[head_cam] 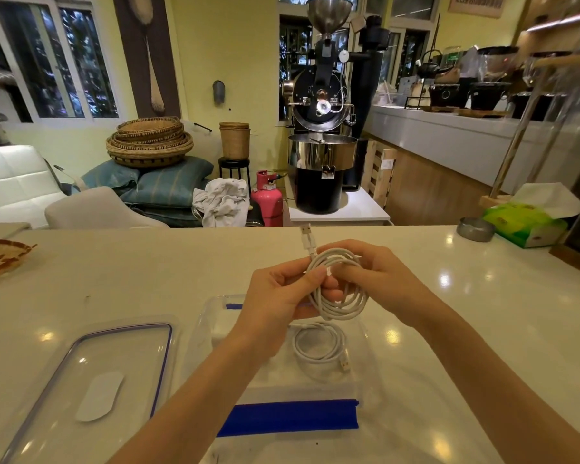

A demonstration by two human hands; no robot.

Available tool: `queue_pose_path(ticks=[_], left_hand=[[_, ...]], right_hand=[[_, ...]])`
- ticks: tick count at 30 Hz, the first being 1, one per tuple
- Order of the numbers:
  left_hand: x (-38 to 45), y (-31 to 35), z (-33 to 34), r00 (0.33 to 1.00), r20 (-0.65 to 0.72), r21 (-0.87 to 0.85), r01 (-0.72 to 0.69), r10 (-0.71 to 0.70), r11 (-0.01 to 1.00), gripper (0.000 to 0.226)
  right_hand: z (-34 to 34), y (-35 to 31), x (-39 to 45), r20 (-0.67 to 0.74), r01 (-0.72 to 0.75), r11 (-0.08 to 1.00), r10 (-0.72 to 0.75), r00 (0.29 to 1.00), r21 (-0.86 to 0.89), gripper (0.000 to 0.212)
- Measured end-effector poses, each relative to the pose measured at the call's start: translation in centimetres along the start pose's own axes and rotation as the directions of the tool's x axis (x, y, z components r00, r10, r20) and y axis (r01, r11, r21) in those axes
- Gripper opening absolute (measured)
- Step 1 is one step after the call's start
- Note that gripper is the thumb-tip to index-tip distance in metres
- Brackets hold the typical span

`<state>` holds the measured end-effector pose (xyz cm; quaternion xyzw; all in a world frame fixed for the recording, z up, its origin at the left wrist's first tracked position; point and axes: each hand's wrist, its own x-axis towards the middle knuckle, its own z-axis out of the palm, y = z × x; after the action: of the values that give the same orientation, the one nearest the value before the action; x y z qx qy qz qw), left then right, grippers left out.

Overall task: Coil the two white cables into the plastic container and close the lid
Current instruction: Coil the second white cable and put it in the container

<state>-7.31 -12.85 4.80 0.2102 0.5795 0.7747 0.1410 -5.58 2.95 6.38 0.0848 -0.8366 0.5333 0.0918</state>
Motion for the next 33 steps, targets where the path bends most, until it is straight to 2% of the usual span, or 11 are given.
queue_pose_path(ticks=[4,7,8,10,13,17,20,22,26,29,33], left_hand=[[0.0,-0.3,0.3,1.000,-0.019,-0.031,0.023,-0.024,0.999,0.016],[0.1,-0.4,0.2,0.998,-0.047,-0.035,0.027,-0.028,0.999,0.016],[0.1,-0.4,0.2,0.998,-0.055,-0.037,0.029,-0.031,0.999,0.016],[0.1,-0.3,0.2,0.997,-0.063,-0.048,0.035,-0.038,0.998,0.016],[0.1,-0.1,0.3,0.997,-0.075,-0.046,0.024,-0.028,0.999,0.016],[0.2,0.0,-0.1,0.994,-0.091,-0.059,0.057,-0.062,0.997,0.018],[0.2,0.4,-0.7,0.990,-0.107,-0.105,0.080,-0.092,0.991,0.017],[0.4,0.6,-1.1,0.987,-0.125,-0.146,0.085,-0.103,0.986,0.017],[0.5,0.7,-1.2,0.984,-0.142,-0.152,0.089,-0.111,0.984,0.016],[0.4,0.6,-1.2,0.985,-0.139,-0.096,0.094,-0.107,0.991,0.015],[0.4,0.4,-1.0,0.982,-0.156,-0.065,0.102,-0.111,0.993,0.015]], right_hand=[[-0.2,0.3,0.0,0.082,-0.118,0.906,0.092,0.992,0.407,0.017],[-0.5,0.3,0.2,0.163,-0.176,0.792,0.098,0.982,0.585,0.024],[-0.4,0.4,0.3,0.139,-0.188,0.746,0.128,0.982,0.638,0.025],[-0.3,0.8,0.7,-0.003,-0.164,0.661,0.244,0.970,0.732,0.020],[-0.3,1.7,0.9,-0.197,-0.095,0.626,0.381,0.903,0.774,0.013],[-0.4,1.8,0.7,-0.307,-0.023,0.645,0.395,0.866,0.764,0.014],[-1.0,1.4,0.6,-0.409,0.084,0.630,0.391,0.824,0.772,0.014],[-1.5,0.9,0.4,-0.483,0.149,0.683,0.328,0.812,0.715,0.016],[-1.1,-0.3,-0.2,-0.517,0.214,0.883,0.037,0.855,0.418,0.020],[-0.7,-0.4,-0.4,-0.382,0.255,0.954,-0.180,0.907,0.157,0.024],[-0.8,-0.2,-0.4,-0.214,0.275,0.960,-0.280,0.936,-0.052,0.021]])
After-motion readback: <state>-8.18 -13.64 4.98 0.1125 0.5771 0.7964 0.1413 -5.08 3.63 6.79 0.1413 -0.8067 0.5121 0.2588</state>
